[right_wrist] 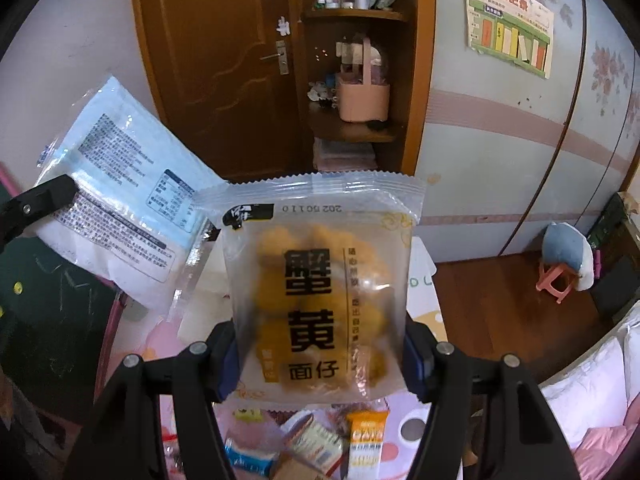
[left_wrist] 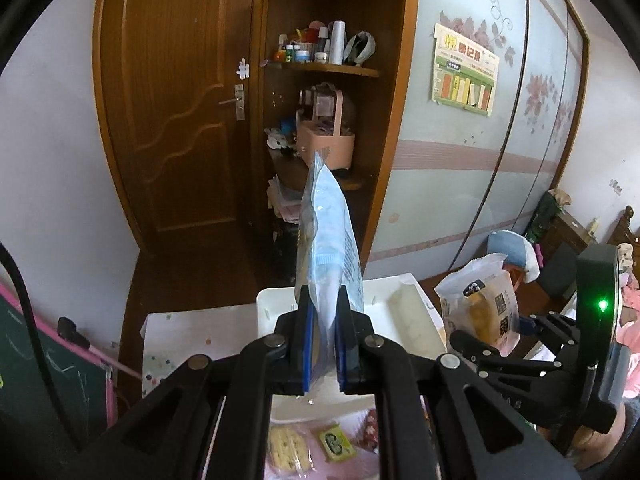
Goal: Organize snacks
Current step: 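Carry both bags over the white tray and release them inside, then withdraw both tools and move them toward the remaining snacks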
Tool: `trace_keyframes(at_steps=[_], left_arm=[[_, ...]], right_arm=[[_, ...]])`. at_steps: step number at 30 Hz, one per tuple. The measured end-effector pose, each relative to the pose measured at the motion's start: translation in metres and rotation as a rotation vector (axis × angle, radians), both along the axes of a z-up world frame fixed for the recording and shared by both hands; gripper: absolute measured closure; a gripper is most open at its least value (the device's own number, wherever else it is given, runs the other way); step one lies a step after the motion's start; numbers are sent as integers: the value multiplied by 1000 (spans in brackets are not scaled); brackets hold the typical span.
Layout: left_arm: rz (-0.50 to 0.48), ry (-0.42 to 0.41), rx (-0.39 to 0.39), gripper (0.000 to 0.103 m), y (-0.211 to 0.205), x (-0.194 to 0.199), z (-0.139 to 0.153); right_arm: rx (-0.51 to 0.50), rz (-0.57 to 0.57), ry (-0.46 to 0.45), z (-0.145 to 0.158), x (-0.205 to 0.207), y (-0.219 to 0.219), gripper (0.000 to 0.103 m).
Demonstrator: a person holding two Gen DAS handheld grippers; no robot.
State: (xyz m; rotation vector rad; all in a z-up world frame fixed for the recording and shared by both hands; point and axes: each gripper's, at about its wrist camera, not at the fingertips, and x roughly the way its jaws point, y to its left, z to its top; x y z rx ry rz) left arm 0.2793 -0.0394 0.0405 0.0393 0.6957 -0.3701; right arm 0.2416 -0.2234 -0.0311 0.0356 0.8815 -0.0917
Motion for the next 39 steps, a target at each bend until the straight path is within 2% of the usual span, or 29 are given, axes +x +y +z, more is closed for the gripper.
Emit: trace_keyframes(at_steps=[5, 13, 17, 20, 22, 24, 25, 27, 32, 39], left_arm=[[-12, 50, 56, 96, -13, 33, -33], [-33, 132, 168, 96, -30, 62, -101], [-33, 167, 217, 96, -35, 72, -128], [-38, 178, 245, 91, -37, 74, -138], [-30, 167, 264, 73, -37, 72, -139], [-10, 140, 283, 21, -37, 70, -135], [1, 121, 282, 16, -36, 68, -132], [4, 92, 259, 13, -32, 63, -125], [16, 117, 231, 13, -28, 60, -120], [26, 122, 192, 13, -21, 46, -107]], right_arm=[[10, -48, 53, -24, 35, -10, 39], [-3, -99, 213, -88, 71, -18, 37], [31, -116, 275, -112, 83, -22, 32], [68, -129, 308, -120, 86, -24, 26], [83, -136, 321, -124, 87, -25, 23], [94, -136, 324, -127, 85, -25, 23], [96, -142, 319, -126, 85, -26, 23], [87, -139, 288, -122, 83, -23, 23], [69, -114, 203, -105, 80, -18, 13], [65, -94, 164, -89, 68, -10, 12]])
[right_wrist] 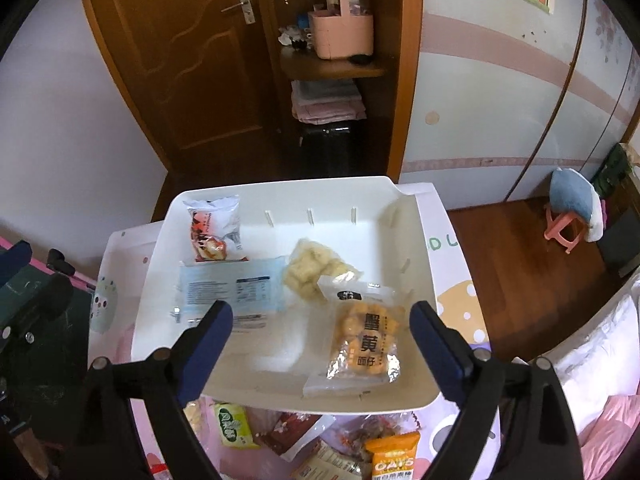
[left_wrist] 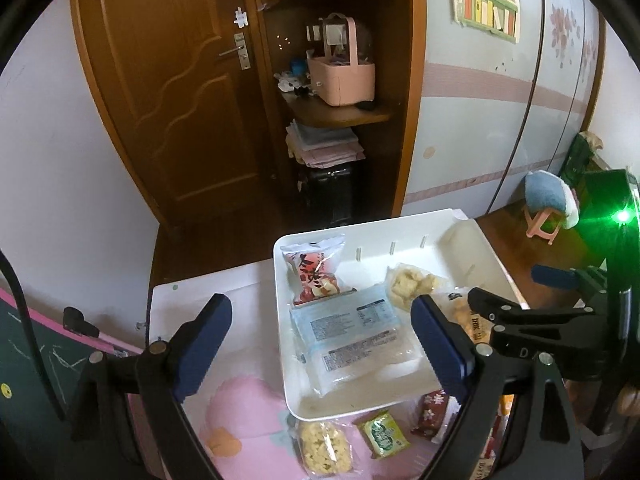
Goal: Organize snacks
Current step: 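Withdraw both tools and move them toward the remaining snacks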
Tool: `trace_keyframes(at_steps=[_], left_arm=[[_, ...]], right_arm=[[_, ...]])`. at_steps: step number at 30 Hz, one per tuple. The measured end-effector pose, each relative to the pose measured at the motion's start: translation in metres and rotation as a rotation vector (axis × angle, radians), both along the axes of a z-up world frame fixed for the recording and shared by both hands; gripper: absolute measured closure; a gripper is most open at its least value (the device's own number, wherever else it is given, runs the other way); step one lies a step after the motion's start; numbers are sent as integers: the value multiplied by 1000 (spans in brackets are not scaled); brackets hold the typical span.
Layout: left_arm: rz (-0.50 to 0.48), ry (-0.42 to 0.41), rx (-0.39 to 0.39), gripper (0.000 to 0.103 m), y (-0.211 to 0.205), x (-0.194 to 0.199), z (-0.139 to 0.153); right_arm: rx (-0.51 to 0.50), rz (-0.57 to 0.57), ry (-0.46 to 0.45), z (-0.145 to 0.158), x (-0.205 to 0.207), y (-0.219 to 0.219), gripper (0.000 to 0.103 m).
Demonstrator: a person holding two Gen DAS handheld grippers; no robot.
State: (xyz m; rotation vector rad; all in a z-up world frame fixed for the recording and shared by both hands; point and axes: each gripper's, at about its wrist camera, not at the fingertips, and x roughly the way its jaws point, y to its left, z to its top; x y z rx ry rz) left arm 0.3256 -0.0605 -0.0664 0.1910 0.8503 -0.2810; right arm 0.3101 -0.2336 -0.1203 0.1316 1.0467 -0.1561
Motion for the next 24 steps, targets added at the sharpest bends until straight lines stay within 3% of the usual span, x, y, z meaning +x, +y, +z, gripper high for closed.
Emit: trace_keyframes(at_steps=[7, 24], left_arm=[[25, 21, -38, 12, 7, -21, 12], [85, 5, -27, 12, 16, -98, 32]], right_arm=[[0, 33, -31, 19, -20, 6, 12], [-10, 66, -112, 71, -95, -2, 12]])
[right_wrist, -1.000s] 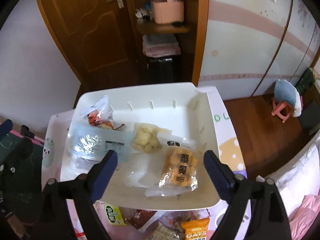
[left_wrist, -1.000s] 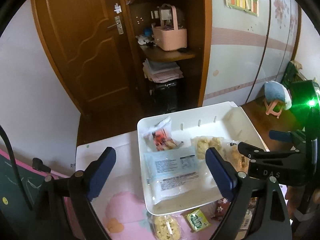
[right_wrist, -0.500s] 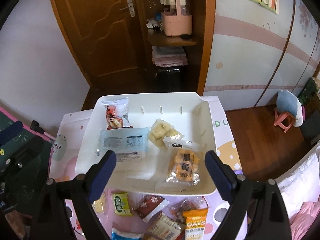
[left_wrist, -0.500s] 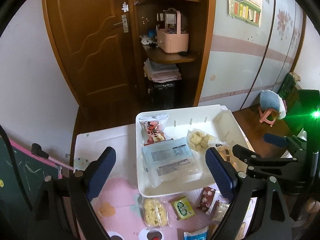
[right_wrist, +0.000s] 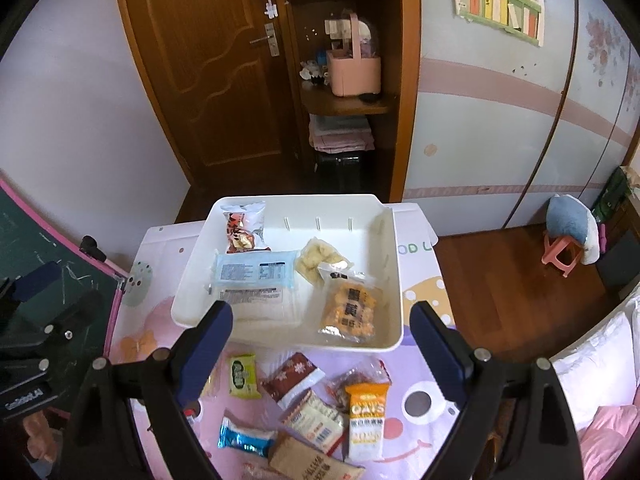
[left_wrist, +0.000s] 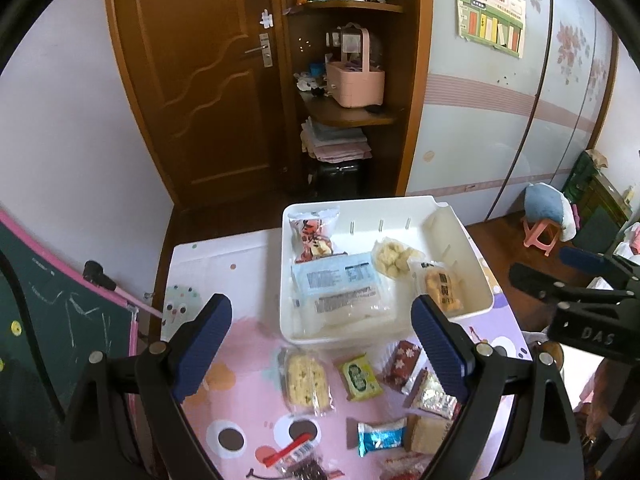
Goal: Organize snacks
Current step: 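Withdraw both tools and move them toward the remaining snacks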
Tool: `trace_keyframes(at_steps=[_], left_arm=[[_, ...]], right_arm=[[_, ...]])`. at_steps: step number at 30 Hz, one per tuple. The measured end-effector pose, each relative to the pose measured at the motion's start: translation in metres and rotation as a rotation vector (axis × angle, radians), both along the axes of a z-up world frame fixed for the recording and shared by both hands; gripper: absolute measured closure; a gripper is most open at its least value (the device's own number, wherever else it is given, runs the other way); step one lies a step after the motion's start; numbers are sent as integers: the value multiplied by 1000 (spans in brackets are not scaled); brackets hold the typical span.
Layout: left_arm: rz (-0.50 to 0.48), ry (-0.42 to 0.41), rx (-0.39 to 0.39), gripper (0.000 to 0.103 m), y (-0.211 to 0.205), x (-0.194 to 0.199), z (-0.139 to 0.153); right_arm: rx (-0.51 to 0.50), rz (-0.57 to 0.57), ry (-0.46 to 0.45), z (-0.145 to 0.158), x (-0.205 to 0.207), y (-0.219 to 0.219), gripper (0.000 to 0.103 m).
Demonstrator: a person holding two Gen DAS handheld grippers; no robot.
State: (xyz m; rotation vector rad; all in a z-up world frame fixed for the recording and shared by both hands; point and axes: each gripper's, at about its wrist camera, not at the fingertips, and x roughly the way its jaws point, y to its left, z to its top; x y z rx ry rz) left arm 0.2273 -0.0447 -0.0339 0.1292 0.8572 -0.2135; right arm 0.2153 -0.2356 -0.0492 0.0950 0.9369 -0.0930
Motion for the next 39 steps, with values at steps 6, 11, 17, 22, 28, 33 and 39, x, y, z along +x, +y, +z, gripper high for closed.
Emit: trace_keyframes(at_steps=[6, 11, 17, 22, 28, 33, 39], left_arm=[[31, -7, 1, 12, 9, -27, 6], [63, -7, -1, 12, 20, -45, 5], [110, 11, 10, 12, 39, -66, -5], [154, 56, 5, 12, 60, -82, -24], [196, 136, 13, 12, 78, -100, -61], [224, 221, 22, 12, 86, -114, -105], [222, 339, 28, 12, 87, -122, -158]], right_arm=[[1, 16, -19, 13, -32, -5, 12], [-6, 45, -24, 17, -54, -4, 12], [-28, 93, -23, 12, -78, 0, 12], [-59, 147, -9, -3, -98, 13, 12], [-84, 177, 13, -27, -120, 31, 13], [-26, 187, 118, -71, -135, 47, 19], [58, 176, 287, -129, -145, 67, 25]])
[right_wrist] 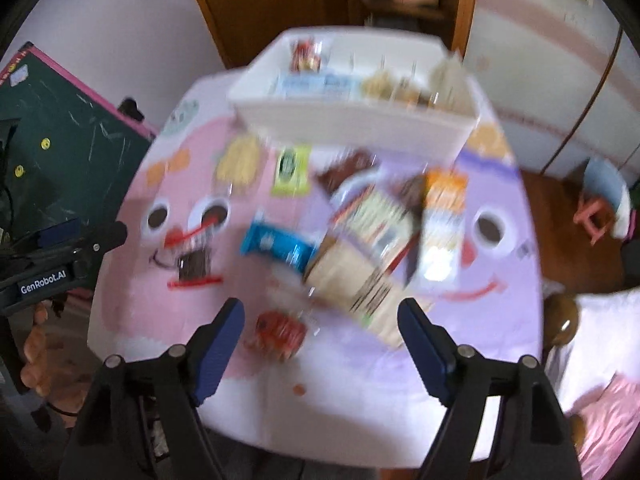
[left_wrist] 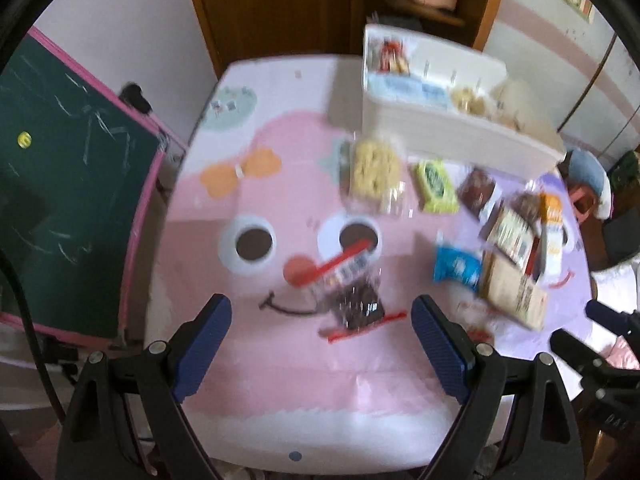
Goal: Organize snacks
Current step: 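Withdraw both tools and move them toward the remaining snacks, then grasp the dark candy bag with the left tool while the right grasps the red pastry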
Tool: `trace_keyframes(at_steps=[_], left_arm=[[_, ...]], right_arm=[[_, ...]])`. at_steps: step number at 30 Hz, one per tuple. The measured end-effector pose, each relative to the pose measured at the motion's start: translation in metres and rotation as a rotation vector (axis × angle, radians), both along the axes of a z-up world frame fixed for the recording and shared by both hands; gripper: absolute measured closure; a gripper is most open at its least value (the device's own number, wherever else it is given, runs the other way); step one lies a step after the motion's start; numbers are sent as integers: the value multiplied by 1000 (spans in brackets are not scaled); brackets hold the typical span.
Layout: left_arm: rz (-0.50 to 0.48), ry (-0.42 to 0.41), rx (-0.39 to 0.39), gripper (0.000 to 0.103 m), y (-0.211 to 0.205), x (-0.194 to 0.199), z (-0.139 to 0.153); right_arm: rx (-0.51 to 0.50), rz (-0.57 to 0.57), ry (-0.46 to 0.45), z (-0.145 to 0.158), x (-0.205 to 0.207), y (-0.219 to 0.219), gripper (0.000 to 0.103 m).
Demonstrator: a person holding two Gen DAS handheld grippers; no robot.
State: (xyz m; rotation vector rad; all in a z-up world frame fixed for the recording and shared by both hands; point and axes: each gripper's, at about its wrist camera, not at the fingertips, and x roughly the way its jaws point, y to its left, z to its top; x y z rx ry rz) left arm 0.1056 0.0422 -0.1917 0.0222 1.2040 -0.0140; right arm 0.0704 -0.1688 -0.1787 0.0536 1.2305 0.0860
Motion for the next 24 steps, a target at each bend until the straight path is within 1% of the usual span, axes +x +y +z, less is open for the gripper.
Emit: trace_keyframes(at_steps=[1, 7, 10, 15, 17, 20, 23, 24], left_arm=[[-1, 17, -2, 12, 0, 0, -8], [15, 108, -44, 12, 2, 5, -47], [34, 148, -77, 12, 3, 10, -62], [93, 215, -141, 12, 4, 23, -86], [124, 242, -162, 12, 4, 28, -96], [151, 265, -179, 12, 2, 32, -105], [159, 278, -174, 13, -1, 36, -112], [156, 282, -166, 16, -2, 37, -114]], right_arm=[[20, -3, 30, -11, -2, 3, 25], [142, -65, 129, -52, -9, 13, 25], [155, -91, 156, -66, -8, 16, 25], [133, -104, 193, -84, -2, 25, 25], [122, -104, 204, -91, 0, 28, 27], [107, -95, 224, -100, 2, 31, 36], [102, -87, 241, -108, 2, 33, 40], [102, -85, 237, -108, 1, 33, 42]])
